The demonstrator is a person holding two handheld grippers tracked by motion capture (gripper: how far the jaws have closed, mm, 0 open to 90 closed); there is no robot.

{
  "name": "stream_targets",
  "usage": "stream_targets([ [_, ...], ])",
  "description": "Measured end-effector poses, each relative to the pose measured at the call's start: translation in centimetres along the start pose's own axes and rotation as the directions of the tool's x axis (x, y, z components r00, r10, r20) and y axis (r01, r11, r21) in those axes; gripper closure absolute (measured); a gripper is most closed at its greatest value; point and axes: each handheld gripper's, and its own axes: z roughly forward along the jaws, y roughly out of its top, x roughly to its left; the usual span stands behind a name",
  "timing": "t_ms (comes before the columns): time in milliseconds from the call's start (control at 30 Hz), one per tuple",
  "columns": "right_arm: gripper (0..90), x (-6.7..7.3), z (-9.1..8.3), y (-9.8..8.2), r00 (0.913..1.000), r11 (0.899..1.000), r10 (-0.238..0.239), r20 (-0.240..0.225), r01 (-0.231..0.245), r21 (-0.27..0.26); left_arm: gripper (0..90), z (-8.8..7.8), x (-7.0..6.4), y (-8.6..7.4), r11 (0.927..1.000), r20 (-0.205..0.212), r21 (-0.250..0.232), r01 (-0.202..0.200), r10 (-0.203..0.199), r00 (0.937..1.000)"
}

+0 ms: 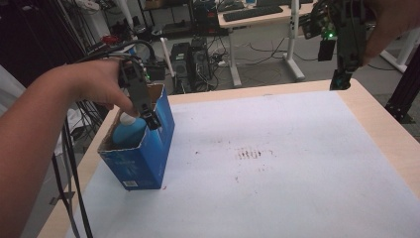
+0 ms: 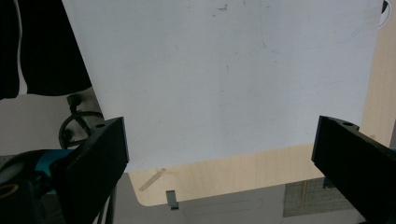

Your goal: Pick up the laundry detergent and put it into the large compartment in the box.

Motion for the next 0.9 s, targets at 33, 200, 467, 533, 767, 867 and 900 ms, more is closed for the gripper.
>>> stream_targets([
  [33,2.8,0.0,0.1,0.0,1.0000,1.000,-0.003,0.000,0.003,0.001,1.7,0.1,-0.1,0.3,1.0000,0.003,0.000,-0.002,0.002,1.0000],
  [200,2.9,-0.1,0.0,0.0,1.0000,1.000,-0.002,-0.002,0.002,-0.008,1.7,0.7,-0.7,1.5,0.9988,0.035,0.005,-0.049,0.048,0.9982],
  [467,2.8,0.0,0.1,0.2,1.0000,1.000,-0.004,-0.001,0.004,-0.004,1.7,2.1,-1.5,3.1,0.9902,0.043,0.030,-0.136,0.135,0.9899],
  [533,2.9,0.1,0.1,0.2,1.0000,1.000,-0.005,-0.001,0.005,-0.008,1.7,2.5,-1.9,3.6,0.9870,0.051,0.034,-0.157,0.155,0.9866],
  [767,2.8,0.4,0.2,0.3,1.0000,1.000,-0.007,-0.001,0.007,-0.002,1.7,3.5,-2.9,4.8,0.9740,0.074,0.041,-0.223,0.220,0.9728],
  [867,2.8,0.6,0.0,0.3,1.0000,1.000,-0.010,0.001,0.010,-0.008,1.7,3.7,-3.2,5.2,0.9705,0.079,0.043,-0.237,0.233,0.9692],
  [900,2.8,0.6,-0.1,0.3,1.0000,1.000,-0.009,0.001,0.009,-0.009,1.7,3.7,-3.2,5.3,0.9699,0.080,0.040,-0.240,0.236,0.9683],
])
